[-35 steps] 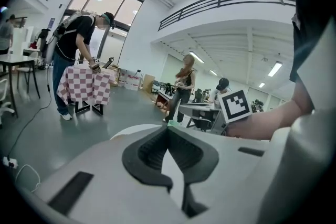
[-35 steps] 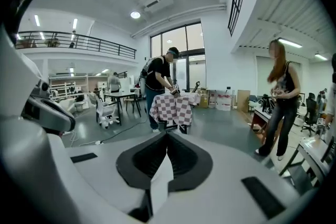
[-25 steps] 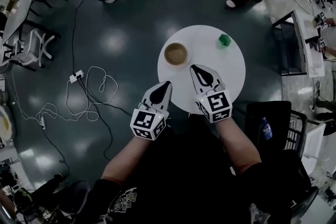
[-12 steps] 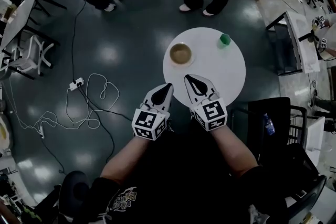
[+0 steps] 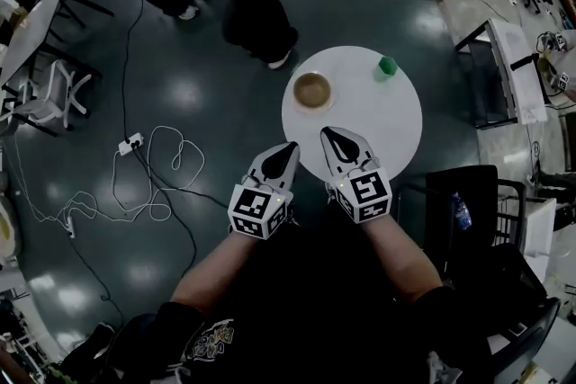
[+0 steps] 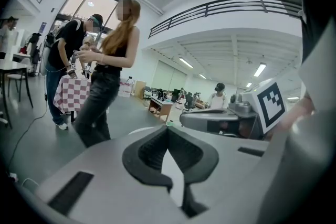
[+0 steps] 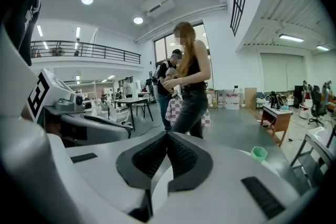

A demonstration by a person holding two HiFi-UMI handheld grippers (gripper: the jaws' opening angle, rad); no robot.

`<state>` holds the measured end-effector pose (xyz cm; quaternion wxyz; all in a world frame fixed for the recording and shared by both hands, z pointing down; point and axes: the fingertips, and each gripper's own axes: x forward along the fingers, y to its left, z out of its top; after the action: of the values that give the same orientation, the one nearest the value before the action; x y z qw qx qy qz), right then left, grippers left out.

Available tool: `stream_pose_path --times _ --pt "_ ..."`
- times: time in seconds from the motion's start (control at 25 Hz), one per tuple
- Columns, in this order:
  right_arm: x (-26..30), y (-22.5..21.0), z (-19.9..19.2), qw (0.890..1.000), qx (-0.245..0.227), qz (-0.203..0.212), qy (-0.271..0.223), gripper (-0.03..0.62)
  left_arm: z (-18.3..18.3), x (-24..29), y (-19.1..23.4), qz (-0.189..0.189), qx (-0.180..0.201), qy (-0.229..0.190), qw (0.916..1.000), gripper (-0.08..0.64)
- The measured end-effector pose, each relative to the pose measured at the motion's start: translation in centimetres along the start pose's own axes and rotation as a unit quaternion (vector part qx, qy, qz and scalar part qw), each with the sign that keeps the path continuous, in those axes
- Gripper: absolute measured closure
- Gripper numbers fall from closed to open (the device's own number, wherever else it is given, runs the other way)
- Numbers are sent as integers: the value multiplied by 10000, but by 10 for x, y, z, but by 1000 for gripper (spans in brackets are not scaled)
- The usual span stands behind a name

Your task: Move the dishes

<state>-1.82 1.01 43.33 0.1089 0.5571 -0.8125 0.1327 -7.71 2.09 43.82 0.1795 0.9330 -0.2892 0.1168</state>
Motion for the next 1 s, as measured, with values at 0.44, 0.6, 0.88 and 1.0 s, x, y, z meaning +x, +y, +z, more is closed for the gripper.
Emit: stream_pose_path --times 0.44,0.6,0.88,1.0 --pt "20 -61 -23 9993 101 -266 242 566 -1 30 -3 62 156 16 9999 555" --pt "32 -82 -40 9982 341 -242 439 559 -3 41 -9 75 308 -44 9995 555" --pt "70 -120 -83 9910 944 -117 943 500 -17 66 -13 198 208 76 9996 555" --pt "93 -130 -106 9848 1163 -76 1288 500 -22 73 -11 263 214 137 9993 554"
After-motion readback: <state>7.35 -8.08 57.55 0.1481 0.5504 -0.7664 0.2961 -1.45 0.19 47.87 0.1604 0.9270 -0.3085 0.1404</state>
